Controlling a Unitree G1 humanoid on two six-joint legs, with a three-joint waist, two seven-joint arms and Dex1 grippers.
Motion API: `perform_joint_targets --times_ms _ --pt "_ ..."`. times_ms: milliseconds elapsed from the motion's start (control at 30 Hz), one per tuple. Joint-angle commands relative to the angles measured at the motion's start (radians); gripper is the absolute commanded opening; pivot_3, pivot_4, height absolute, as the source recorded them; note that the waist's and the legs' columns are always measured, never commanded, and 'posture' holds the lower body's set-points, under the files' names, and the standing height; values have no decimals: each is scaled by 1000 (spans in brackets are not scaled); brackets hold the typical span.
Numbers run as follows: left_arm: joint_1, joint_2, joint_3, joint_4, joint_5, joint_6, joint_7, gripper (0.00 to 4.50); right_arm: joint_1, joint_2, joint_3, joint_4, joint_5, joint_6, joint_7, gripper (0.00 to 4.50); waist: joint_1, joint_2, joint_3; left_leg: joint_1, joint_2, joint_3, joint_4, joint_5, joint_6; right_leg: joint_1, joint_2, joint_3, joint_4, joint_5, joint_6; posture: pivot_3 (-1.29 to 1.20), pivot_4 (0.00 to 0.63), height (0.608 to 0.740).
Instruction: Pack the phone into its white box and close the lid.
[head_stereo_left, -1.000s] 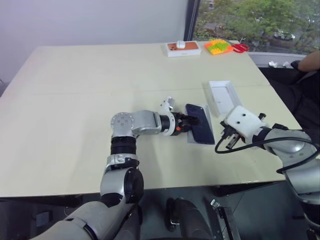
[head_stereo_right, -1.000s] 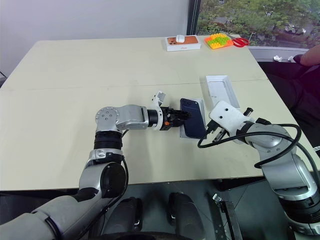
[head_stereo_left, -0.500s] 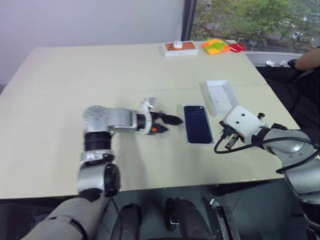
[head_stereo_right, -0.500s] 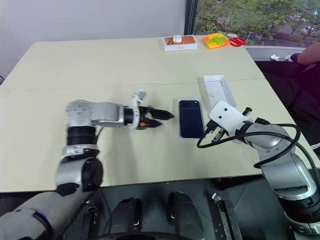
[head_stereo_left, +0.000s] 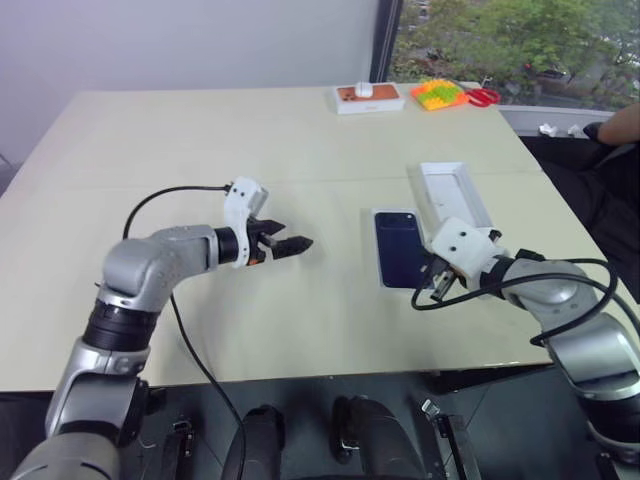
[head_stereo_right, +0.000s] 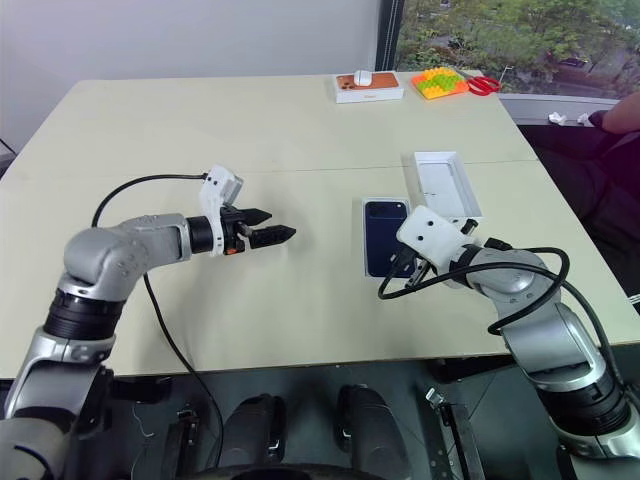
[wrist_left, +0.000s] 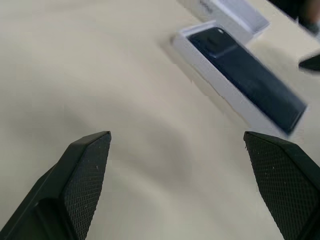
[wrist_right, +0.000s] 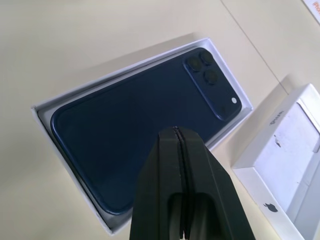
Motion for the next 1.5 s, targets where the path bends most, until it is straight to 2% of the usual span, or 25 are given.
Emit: perform_joint_targets --times_ms 33,167,367,533,1267,1500 --pt "-4 9 -50 -6 125 -200 -119 4464 22 -35 -4 -65 36 -18 49 0 1 0 0 -1 0 0 0 0 1 0 0 0 0 0 0 0 150 740" --pt "-9 -15 -80 19 170 -299 -238 4464 67 -66 0 -104 57 -12 81 0 1 0 0 -2 0 0 1 -2 4 0 1 0 -1 0 1 0 150 740" --pt "22 -8 -109 -41 171 -330 -412 4464 112 -97 -21 -123 64 10 78 0 -5 0 0 -2 0 0 2 -3 5 -1 1 0 -2 -1 2 0 150 740" --pt "33 9 -121 -59 203 -347 -480 4464 121 -101 -17 -100 51 10 55 0 -5 0 0 -2 0 -1 2 -3 6 -1 2 -1 -1 -1 2 0 150 740" --pt "57 -29 -103 -65 259 -355 -465 4464 85 -58 40 -7 32 -24 1 0 -5 0 0 -2 1 0 2 -3 6 0 3 -1 -1 -1 2 0 150 740" --pt "64 -28 -84 -53 264 -355 -458 4464 62 -58 22 -29 40 -24 -4 0 -5 0 0 -1 1 -1 2 -3 6 0 4 0 0 0 2 0 150 740"
